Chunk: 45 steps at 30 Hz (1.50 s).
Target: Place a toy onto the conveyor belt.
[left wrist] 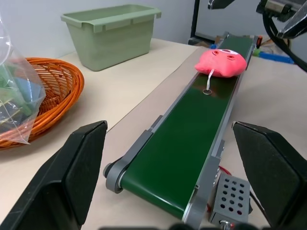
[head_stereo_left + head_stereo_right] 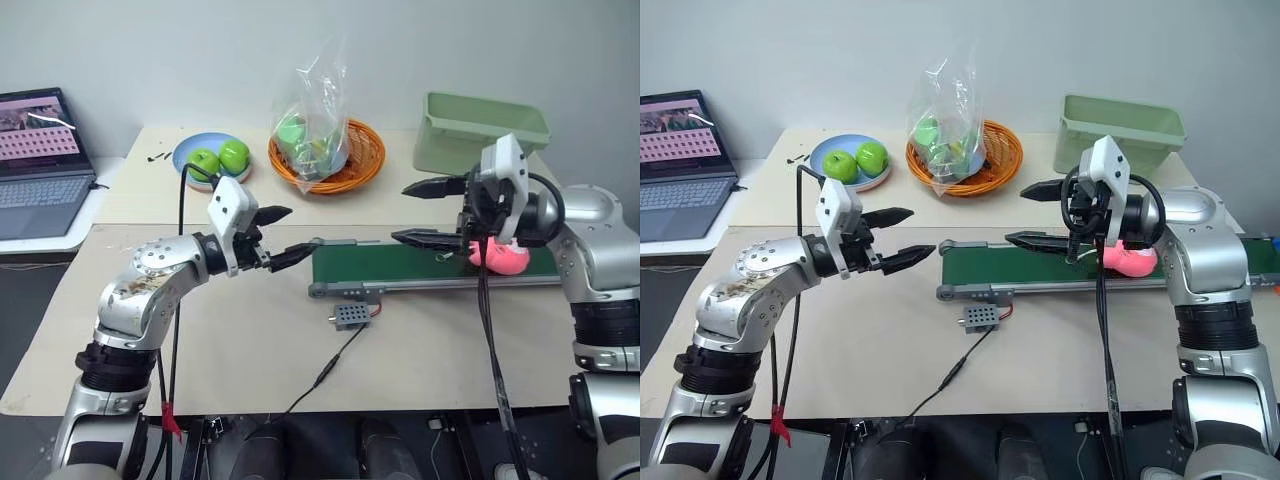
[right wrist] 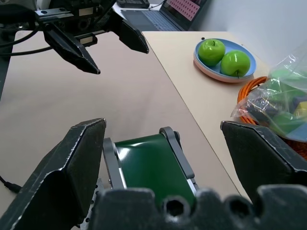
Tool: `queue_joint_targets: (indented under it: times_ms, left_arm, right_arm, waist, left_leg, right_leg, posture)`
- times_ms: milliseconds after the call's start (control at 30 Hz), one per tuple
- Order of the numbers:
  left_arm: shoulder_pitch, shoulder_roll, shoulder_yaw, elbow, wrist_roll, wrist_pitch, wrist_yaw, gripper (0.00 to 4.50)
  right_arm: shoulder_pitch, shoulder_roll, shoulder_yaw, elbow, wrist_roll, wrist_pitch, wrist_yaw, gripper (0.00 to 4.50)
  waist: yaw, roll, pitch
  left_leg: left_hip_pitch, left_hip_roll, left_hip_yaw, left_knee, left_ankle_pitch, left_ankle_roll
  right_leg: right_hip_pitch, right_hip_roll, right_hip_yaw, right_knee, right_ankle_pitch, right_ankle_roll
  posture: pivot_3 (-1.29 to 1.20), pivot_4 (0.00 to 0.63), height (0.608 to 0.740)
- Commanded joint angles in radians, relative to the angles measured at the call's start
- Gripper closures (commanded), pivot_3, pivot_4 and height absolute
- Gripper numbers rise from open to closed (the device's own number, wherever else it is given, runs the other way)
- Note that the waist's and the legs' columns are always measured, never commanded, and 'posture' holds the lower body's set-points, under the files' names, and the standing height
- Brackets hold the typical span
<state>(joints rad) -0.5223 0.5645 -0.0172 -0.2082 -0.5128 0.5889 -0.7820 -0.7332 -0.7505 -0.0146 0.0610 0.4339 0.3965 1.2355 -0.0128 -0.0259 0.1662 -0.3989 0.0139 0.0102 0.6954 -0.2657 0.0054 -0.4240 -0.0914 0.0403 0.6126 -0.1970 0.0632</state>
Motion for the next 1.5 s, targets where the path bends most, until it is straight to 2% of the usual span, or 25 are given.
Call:
queue_joint_targets:
  times_ms: [33, 233, 1500]
  left_arm:
    - [-0.027, -0.008, 0.025, -0.042, -0.015, 0.003, 0.014, 0.05]
    - [-0.042, -0.036, 0.029, -0.041, -0.026, 0.021, 0.037, 0.05]
    - [-0.066, -0.038, 0.054, -0.037, -0.034, 0.056, 0.042, 0.05]
  right_arm:
    - [-0.014, -0.003, -0.023, -0.016, 0.008, -0.027, 0.002, 0.0]
    - [-0.006, -0.004, -0.028, -0.028, 0.014, -0.025, 0.001, 0.0]
    - [0.02, -0.012, -0.042, -0.056, 0.031, -0.014, -0.02, 0.0]
  waist:
    - [0.0, 0.0, 0.0]
    - [0.0, 0.0, 0.0]
    - [-0.001, 0.0, 0.0]
  left_leg:
    - [0.0, 0.0, 0.0, 0.0, 0.0, 0.0]
    - [0.0, 0.0, 0.0, 0.0, 0.0, 0.0]
    - [0.0, 0.0, 0.0, 0.0, 0.0, 0.0]
  right_leg:
    - [0.0, 0.0, 0.0, 0.0, 0.0, 0.0]
    - [0.0, 0.0, 0.0, 0.0, 0.0, 0.0]
    - [0.0, 0.0, 0.0, 0.0, 0.0, 0.0]
  posture:
    - [0.0, 0.15, 0.74]
    - [0.0, 0.15, 0.74]
    - [0.0, 0.15, 0.74]
